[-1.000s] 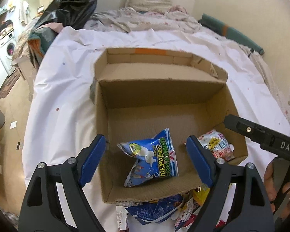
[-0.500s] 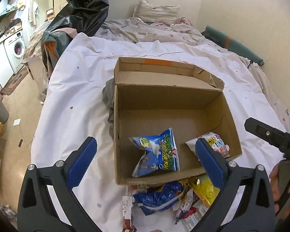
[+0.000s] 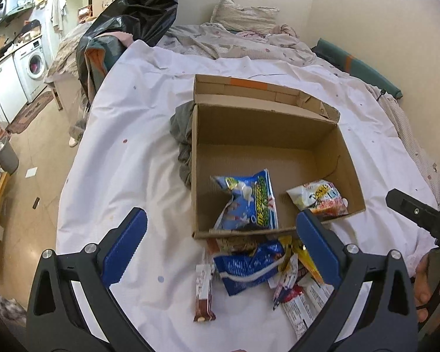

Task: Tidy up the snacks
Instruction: 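Open both grippers to drop the bags into the box, then withdraw, then grasp the brown-and-white bar wrapper with the left gripper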

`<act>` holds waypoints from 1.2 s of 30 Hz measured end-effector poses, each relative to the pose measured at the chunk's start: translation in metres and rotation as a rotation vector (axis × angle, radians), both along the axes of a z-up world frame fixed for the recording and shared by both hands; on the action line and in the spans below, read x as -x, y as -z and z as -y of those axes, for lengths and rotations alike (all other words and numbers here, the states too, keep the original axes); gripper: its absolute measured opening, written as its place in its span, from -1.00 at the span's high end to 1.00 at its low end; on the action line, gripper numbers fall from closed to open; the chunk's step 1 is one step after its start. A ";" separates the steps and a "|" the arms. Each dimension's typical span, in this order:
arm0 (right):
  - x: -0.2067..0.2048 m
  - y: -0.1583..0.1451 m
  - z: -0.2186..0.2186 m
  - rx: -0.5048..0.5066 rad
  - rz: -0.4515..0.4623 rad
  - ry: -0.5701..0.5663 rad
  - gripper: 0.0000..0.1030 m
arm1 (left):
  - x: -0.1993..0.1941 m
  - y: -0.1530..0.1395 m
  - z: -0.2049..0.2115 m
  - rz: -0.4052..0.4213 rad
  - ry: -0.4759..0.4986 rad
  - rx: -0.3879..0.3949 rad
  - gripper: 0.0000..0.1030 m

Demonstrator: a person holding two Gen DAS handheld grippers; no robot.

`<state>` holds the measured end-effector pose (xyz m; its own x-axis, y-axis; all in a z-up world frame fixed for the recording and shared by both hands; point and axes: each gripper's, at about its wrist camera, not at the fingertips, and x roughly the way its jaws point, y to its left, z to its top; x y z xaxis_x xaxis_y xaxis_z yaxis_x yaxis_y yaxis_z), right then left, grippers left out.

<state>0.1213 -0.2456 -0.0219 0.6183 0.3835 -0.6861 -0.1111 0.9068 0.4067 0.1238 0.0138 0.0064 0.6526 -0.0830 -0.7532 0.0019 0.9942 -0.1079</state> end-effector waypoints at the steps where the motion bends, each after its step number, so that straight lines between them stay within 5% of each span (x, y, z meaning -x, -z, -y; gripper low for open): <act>1: 0.003 0.001 0.001 -0.002 -0.006 0.002 -0.91 | 0.004 0.001 -0.001 -0.001 -0.001 0.002 -0.95; 24: 0.034 0.044 0.020 -0.039 -0.166 0.057 -0.91 | 0.023 0.033 -0.012 -0.110 -0.090 0.023 -0.95; 34: 0.024 0.060 0.026 -0.093 -0.237 0.098 -0.91 | 0.009 0.074 -0.027 -0.300 -0.168 0.073 -0.95; 36: 0.022 0.061 0.026 -0.098 -0.246 0.099 -0.91 | 0.007 0.089 -0.025 -0.348 -0.173 0.048 -0.81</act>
